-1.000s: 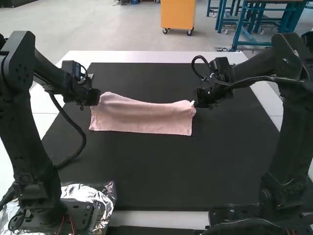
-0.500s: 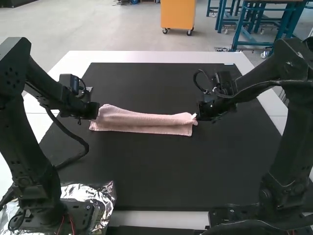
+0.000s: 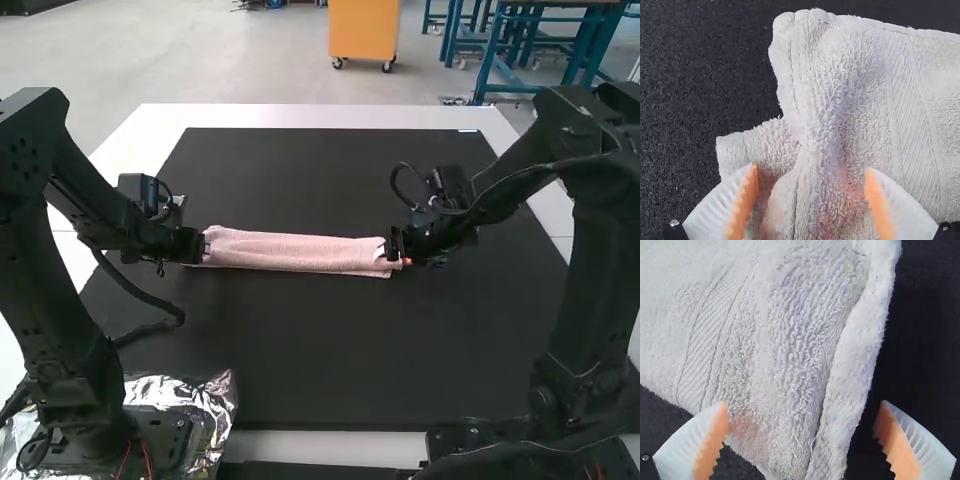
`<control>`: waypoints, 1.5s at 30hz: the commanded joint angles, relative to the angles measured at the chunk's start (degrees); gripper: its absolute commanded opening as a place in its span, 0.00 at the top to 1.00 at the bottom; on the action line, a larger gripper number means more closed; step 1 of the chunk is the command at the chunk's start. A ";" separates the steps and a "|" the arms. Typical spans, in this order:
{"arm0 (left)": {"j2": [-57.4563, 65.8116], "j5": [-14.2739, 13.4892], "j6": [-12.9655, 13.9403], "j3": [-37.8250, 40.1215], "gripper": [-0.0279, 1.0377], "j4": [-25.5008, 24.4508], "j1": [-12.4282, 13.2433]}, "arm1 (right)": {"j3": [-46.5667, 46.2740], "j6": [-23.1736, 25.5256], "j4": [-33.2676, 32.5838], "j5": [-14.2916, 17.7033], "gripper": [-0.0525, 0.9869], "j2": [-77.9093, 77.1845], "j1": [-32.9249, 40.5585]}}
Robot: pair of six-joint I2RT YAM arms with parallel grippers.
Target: Fold the towel.
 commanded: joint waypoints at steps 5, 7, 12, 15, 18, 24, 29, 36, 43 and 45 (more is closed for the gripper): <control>-1.71 -0.91 -1.41 -0.01 0.05 0.28 1.50 | 3.77 -0.15 -4.13 5.96 0.09 -2.96 -0.58; -2.07 -0.82 -2.20 0.52 0.06 0.28 2.29 | 4.30 0.11 -4.13 5.96 0.09 -3.92 -0.58; -3.47 0.76 -3.96 1.66 0.06 0.10 3.78 | 5.26 0.20 -4.22 6.31 0.09 -4.45 0.21; -4.88 2.34 -5.27 2.45 0.06 0.01 4.13 | 5.35 0.11 -4.48 6.31 0.09 -4.63 1.00; -6.99 2.70 -6.33 3.51 0.06 -0.34 5.01 | 5.18 0.20 -4.57 6.57 0.09 -4.63 2.32; -9.45 4.01 -7.03 4.91 0.06 -1.22 5.36 | 4.65 0.28 -4.22 7.10 0.09 -3.57 4.78; -10.06 3.93 -6.94 5.00 0.06 -2.62 5.36 | 4.56 0.20 -3.69 7.98 0.09 -1.99 5.22; -10.86 4.01 -6.94 4.91 0.06 -3.06 5.36 | 4.39 -0.07 -3.69 9.21 0.09 -1.81 4.51; -10.94 4.01 -6.94 5.26 0.06 -2.98 5.19 | 3.16 -0.15 -2.63 9.21 0.09 -0.58 4.69; -10.94 4.01 -6.94 5.26 0.06 -3.06 5.28 | 2.72 -0.15 -2.28 9.21 0.10 0.38 4.87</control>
